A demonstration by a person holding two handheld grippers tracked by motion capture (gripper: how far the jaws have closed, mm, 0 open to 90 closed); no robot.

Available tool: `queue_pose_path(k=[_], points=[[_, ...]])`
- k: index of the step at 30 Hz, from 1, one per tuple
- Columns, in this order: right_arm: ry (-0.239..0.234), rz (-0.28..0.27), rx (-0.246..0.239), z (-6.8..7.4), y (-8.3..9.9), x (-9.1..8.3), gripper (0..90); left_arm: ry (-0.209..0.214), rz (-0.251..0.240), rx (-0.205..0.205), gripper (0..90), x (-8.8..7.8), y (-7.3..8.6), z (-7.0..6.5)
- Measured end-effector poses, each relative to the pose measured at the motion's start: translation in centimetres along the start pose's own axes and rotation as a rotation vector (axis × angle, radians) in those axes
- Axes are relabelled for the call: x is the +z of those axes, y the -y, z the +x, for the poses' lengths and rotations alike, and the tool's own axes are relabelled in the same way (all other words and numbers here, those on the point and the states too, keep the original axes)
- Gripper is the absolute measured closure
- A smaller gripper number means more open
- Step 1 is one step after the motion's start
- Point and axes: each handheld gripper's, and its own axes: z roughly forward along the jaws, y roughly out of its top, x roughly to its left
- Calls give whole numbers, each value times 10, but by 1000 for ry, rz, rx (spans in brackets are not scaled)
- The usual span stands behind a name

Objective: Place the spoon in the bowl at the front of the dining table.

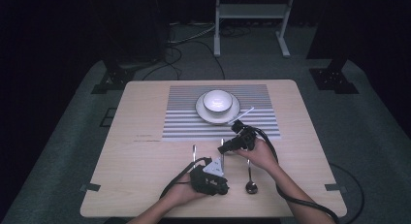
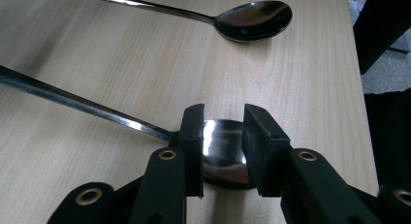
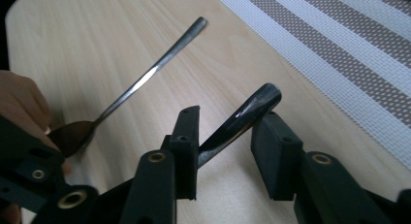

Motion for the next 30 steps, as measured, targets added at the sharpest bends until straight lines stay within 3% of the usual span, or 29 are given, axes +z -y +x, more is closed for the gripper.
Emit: queue_pose_path(k=[10, 14, 16, 25, 30], points=[[-55, -41, 20, 0, -2, -4, 749, -26, 27, 46, 619, -4, -4, -1], [-78, -60, 17, 3, -4, -8, 783, -30, -21, 28, 605, -15, -7, 0], [-113, -75, 18, 5, -7, -13, 815, -42, -48, 14, 599, -22, -6, 3], [-193, -102, 21, 15, -17, -29, 884, -59, -79, -28, 564, -34, -1, 8], [-186, -106, 18, 17, -22, -38, 886, -76, -89, -34, 523, -40, -1, 11]])
